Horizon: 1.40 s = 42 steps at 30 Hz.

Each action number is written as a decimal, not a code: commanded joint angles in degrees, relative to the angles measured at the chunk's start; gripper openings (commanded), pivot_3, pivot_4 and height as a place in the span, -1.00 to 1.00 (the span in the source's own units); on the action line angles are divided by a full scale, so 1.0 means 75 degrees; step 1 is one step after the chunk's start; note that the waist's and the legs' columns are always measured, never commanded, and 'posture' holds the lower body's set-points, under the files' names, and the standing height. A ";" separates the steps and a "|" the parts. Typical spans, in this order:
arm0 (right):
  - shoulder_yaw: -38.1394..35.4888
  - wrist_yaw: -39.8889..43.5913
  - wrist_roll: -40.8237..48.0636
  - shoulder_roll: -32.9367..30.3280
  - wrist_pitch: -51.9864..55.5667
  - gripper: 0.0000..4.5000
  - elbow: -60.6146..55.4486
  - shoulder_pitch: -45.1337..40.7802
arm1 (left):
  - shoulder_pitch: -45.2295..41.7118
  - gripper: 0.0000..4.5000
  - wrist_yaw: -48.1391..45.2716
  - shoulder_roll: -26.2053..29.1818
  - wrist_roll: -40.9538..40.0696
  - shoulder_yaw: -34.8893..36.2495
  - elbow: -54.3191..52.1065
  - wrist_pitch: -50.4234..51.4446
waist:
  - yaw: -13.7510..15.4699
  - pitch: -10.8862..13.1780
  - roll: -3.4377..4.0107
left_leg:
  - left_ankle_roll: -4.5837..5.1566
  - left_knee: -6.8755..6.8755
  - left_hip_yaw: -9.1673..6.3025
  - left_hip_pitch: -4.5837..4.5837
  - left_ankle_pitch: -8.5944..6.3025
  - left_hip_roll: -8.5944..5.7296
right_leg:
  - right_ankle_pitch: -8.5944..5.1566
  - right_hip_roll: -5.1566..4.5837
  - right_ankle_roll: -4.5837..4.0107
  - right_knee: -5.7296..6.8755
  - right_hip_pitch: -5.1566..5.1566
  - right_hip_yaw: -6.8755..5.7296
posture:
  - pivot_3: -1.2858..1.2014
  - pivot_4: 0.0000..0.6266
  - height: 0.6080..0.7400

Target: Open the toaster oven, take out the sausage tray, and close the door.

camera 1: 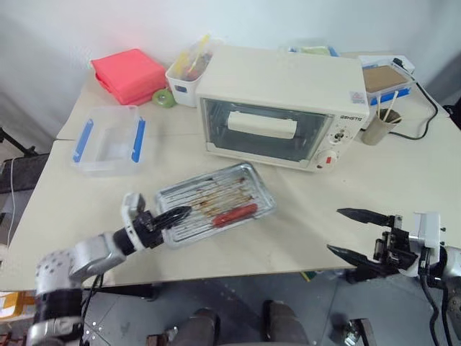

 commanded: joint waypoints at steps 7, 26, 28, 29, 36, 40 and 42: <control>-0.0739 -0.0741 0.0134 -0.0015 0.0229 0.99 -0.1243 0.0817 | -0.1853 -1.00 -0.1913 -0.0376 0.2809 -0.1064 0.1384 0.0706 | 0.0152 -0.0014 0.0024 | 0.0001 -0.0007 -0.0006 0.0031 0.0000 -0.0014 | 0.0004 -0.0002 0.0003 -0.0001 0.0017 0.0014 | 0.03 -0.52 1.00; -0.0670 -0.1429 0.0122 0.0041 0.0614 1.00 -0.1644 0.0736 | -0.1803 0.78 -0.4639 0.0705 0.5592 -0.0661 -0.0046 0.1215 | 0.0015 -0.0008 0.0016 | 0.0005 -0.0045 -0.0028 0.0097 -0.0002 0.0003 | 0.0011 0.0011 0.0014 -0.0048 0.0091 0.0009 | 0.03 -0.52 1.00; -0.0630 -0.1380 0.0096 0.0041 0.0580 1.00 -0.1540 0.0682 | -0.1474 0.99 -0.5027 0.1250 0.5716 -0.0683 -0.0591 0.1139 | -0.0046 -0.0005 0.0011 | 0.0005 -0.0065 -0.0025 0.0097 -0.0003 0.0008 | 0.0007 0.0013 0.0006 -0.0047 0.0074 0.0012 | 0.03 -0.52 1.00; -0.0595 -0.1318 0.0078 0.0031 0.0553 1.00 -0.1437 0.0636 | -0.1069 0.99 -0.5628 0.1620 0.6078 -0.0727 -0.1163 0.0304 | -0.0075 -0.0005 0.0011 | 0.0002 -0.0071 -0.0026 0.0097 -0.0004 0.0011 | 0.0005 0.0016 0.0003 -0.0047 0.0066 0.0015 | 0.03 -0.52 1.00; -0.0423 -0.1024 0.0036 -0.0032 0.0468 1.00 -0.0953 0.0247 | 0.0798 0.99 -0.8307 0.2750 0.8702 -0.0668 -0.2505 -0.5070 | -0.0173 -0.0002 0.0016 | 0.0001 -0.0126 -0.0003 0.0097 -0.0004 0.0020 | -0.0002 0.0010 -0.0011 -0.0062 0.0038 0.0021 | 0.03 -0.52 1.00; -0.0155 -0.0571 0.0238 -0.0257 0.0667 1.00 -0.0790 -0.0163 | 0.1406 0.99 -0.8941 0.2619 1.0172 -0.0151 -0.2335 -0.8692 | -0.0168 0.0003 0.0013 | 0.0001 -0.0138 0.0006 0.0090 -0.0005 0.0031 | 0.0002 0.0010 -0.0017 -0.0091 0.0039 0.0014 | 0.03 -0.52 1.00; 0.0015 -0.0342 0.0320 -0.0363 0.0837 1.00 -0.0779 -0.0329 | 0.1647 0.99 -0.9188 0.2554 1.0423 -0.0059 -0.2220 -0.9449 | -0.0170 0.0003 0.0014 | 0.0002 -0.0138 0.0004 0.0081 -0.0005 0.0037 | 0.0014 0.0013 -0.0022 -0.0112 0.0042 0.0008 | 0.03 -0.52 1.00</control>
